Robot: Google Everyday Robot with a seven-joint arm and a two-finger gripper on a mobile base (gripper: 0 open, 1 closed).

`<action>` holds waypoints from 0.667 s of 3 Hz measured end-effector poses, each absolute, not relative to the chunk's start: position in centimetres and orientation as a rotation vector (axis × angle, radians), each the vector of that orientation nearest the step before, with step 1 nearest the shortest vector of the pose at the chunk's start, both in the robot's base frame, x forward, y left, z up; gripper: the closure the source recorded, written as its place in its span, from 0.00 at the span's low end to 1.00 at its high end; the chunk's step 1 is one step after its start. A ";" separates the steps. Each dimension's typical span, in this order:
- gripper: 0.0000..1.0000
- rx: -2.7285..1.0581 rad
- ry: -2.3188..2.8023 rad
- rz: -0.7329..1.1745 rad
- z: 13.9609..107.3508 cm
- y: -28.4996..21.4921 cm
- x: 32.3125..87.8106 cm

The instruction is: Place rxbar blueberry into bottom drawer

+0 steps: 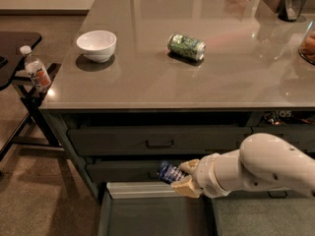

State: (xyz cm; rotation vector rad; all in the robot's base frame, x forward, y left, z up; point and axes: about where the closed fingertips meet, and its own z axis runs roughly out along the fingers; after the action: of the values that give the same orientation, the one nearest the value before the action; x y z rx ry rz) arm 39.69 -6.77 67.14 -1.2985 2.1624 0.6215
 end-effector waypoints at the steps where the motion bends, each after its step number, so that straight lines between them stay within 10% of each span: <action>1: 1.00 -1.202 2.229 0.633 62.5 -7.8 41.2; 2: 1.00 -1.202 2.229 0.633 62.4 -7.8 41.2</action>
Offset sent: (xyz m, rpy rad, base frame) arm 0.0115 -0.0090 -0.0392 0.0053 0.0373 -0.0621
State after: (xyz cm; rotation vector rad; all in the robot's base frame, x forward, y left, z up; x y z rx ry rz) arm 41.17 -7.79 62.45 -1.2024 2.2288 0.6329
